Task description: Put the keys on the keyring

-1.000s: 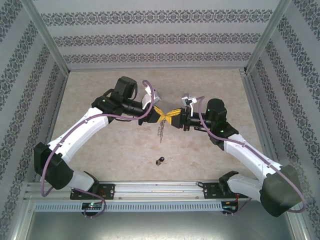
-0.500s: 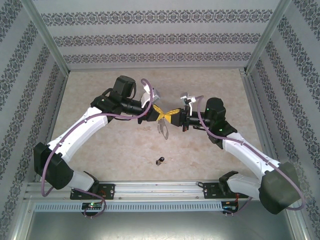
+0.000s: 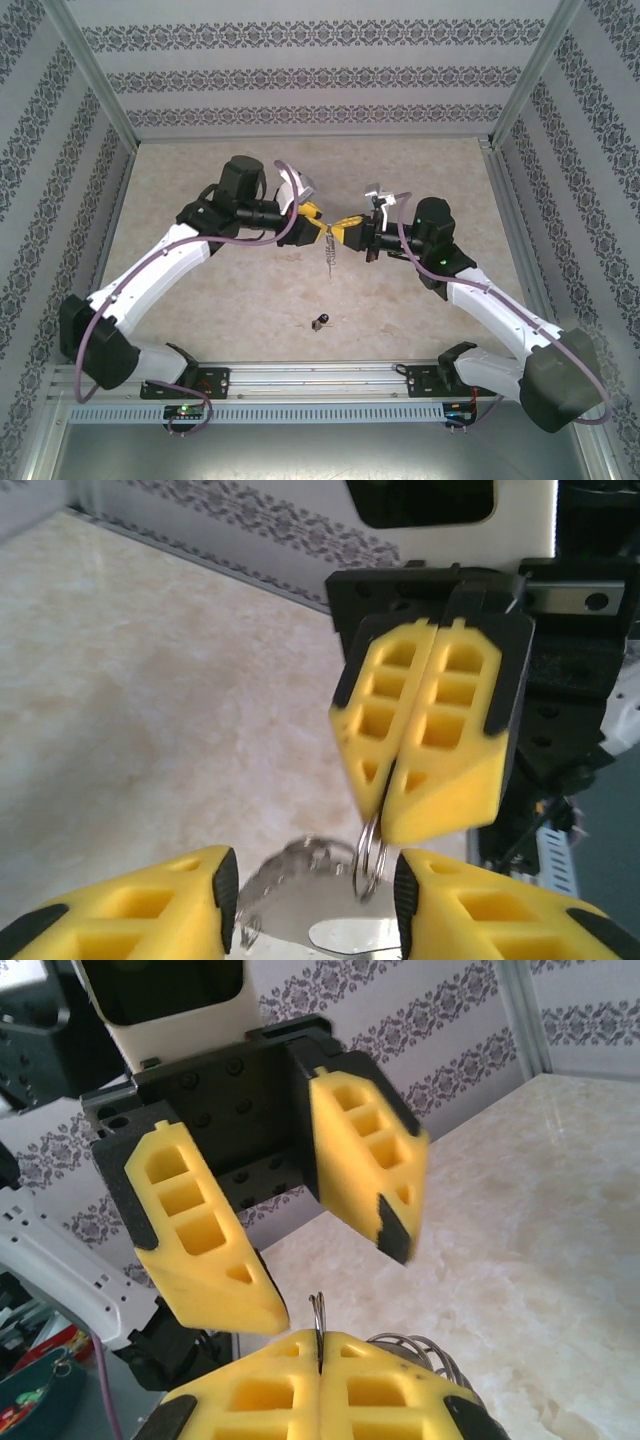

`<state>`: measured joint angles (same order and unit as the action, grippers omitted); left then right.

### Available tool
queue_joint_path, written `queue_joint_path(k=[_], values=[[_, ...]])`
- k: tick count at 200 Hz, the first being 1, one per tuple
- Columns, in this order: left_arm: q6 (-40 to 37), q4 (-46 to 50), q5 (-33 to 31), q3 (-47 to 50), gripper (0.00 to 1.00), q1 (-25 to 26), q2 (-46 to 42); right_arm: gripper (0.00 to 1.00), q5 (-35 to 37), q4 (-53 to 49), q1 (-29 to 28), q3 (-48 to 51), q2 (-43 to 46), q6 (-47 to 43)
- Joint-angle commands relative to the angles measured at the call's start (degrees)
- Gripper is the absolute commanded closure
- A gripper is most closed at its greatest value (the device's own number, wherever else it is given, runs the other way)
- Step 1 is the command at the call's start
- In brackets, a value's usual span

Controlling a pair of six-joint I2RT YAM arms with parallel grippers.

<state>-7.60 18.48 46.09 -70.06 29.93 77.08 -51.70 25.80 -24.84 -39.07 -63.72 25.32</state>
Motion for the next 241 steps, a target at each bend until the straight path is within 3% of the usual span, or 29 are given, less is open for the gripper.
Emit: queue_joint_path(k=[1, 32, 78, 135, 241], values=[[4.79, -12.28, -6.31, 4.35, 0.48, -0.04, -6.02, 1.0, 1.06, 5.07, 0.98, 1.06, 1.92, 0.75], [9.98, -18.35, -4.34, 8.44, 0.48, -0.4, -8.86, 1.0, 2.0, 6.95, 1.06, 1.41, 2.91, 1.96], [20.11, -29.69, -0.06, 13.27, 0.57, -0.39, -8.73, 1.0, 3.7, 9.8, 0.27, 1.78, 3.99, 3.9], [28.77, -42.23, 3.97, 16.85, 0.59, -0.4, -6.63, 1.0, 4.33, 10.2, -0.44, 1.37, 4.85, 4.35], [38.02, -53.57, 9.4, 18.36, 0.66, -0.38, -1.28, 1.0, 4.9, 10.02, -0.56, 0.84, 4.28, 3.86]])
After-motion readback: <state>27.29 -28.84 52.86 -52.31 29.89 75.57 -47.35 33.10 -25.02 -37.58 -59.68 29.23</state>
